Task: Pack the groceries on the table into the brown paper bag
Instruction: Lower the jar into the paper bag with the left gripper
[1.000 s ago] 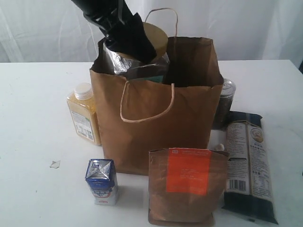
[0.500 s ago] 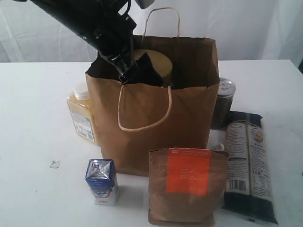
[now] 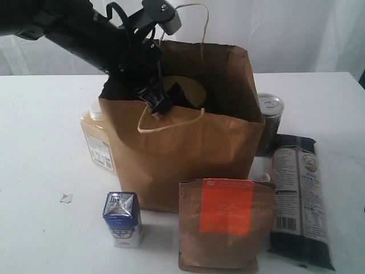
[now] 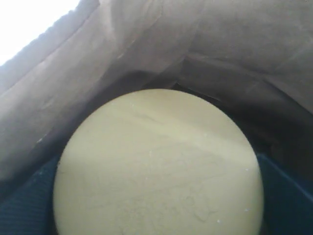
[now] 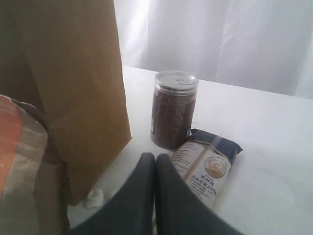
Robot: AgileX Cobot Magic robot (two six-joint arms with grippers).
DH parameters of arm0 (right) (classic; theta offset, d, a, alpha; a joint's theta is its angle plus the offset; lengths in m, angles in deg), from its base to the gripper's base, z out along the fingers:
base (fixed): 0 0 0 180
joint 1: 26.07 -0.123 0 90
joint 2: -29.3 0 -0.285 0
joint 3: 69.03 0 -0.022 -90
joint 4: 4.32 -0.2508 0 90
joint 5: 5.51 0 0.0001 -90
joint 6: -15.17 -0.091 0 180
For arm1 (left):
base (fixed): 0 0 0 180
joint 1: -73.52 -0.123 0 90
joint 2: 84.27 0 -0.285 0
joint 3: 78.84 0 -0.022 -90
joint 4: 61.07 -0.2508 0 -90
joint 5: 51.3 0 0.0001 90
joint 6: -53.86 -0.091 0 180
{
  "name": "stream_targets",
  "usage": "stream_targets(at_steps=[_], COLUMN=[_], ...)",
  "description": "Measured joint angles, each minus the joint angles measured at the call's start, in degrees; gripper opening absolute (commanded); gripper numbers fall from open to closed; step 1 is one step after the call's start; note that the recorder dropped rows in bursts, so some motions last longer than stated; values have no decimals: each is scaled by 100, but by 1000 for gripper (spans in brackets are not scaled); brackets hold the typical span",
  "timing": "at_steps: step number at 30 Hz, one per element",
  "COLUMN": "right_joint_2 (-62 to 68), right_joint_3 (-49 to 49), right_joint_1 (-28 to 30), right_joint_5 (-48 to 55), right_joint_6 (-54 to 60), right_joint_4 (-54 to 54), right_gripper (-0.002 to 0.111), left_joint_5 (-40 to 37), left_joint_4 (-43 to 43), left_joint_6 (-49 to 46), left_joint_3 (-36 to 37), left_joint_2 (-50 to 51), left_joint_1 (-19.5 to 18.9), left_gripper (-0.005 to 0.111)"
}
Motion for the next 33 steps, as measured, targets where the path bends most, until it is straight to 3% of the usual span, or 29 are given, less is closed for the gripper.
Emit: stream_targets(at_steps=[6, 13, 16, 26, 33], right_joint_2=[0, 0, 0, 0, 0], right_joint_3=[0, 0, 0, 0, 0], right_joint_1=[0, 0, 0, 0, 0], right_joint_5=[0, 0, 0, 0, 0], right_joint_6=[0, 0, 0, 0, 0], right_joint_4=[0, 0, 0, 0, 0], right_gripper=[0, 0, 0, 0, 0], left_joint_5=[-74, -268, -278, -334, -347], left_joint_4=[-11, -46, -46, -92, -203], left_joint_6=[0, 12, 30, 121, 167], left_joint_3=[0, 0, 0, 17, 17], left_joint_2=[-98, -136, -148, -290, -420], left_joint_1=[-57, -127, -127, -127, -127], left_gripper=[5, 55, 69, 74, 93])
